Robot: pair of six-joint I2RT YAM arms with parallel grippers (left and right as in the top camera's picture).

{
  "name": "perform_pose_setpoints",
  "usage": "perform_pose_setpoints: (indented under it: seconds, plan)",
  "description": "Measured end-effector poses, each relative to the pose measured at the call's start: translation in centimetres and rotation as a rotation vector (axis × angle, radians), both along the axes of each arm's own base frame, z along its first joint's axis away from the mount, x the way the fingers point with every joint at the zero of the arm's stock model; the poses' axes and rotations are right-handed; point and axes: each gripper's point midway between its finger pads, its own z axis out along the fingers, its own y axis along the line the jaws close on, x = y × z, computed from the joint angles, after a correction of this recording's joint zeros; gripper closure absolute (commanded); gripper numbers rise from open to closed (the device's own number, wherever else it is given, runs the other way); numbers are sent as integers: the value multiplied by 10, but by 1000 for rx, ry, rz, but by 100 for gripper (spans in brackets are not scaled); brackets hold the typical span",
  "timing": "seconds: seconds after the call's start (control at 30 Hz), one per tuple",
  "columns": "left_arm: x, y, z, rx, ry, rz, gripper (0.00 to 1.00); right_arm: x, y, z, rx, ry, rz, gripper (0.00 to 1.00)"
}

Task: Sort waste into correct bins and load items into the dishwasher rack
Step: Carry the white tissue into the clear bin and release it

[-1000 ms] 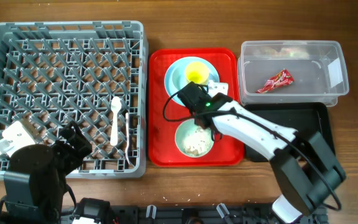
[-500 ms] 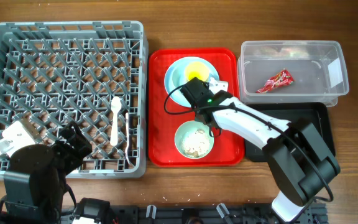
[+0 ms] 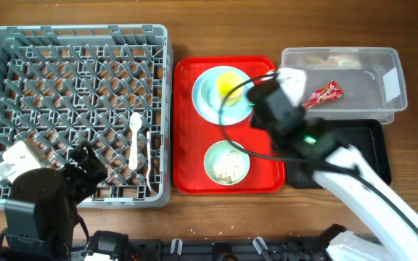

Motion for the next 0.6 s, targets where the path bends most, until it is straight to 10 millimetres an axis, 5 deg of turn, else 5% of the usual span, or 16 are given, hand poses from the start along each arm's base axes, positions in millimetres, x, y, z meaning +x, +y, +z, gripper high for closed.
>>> perform_pose_setpoints:
  seconds: [0.07,0.17,0.3,0.43,0.6]
  plan:
    - [0,0,0,1,0,0,0,5,-32,16,-9,-56,-98,96]
    - [0,0,0,0,-2,0,0,25,-81,6,-27,-65,-262,95]
    - [0,0,0,1,0,0,0,59,-135,-38,-29,5,-416,62]
    - [0,0,0,0,0,0,0,73,-145,-77,6,119,-336,14]
    - [0,0,0,0,0,0,0,55,-137,-70,86,187,-216,16]
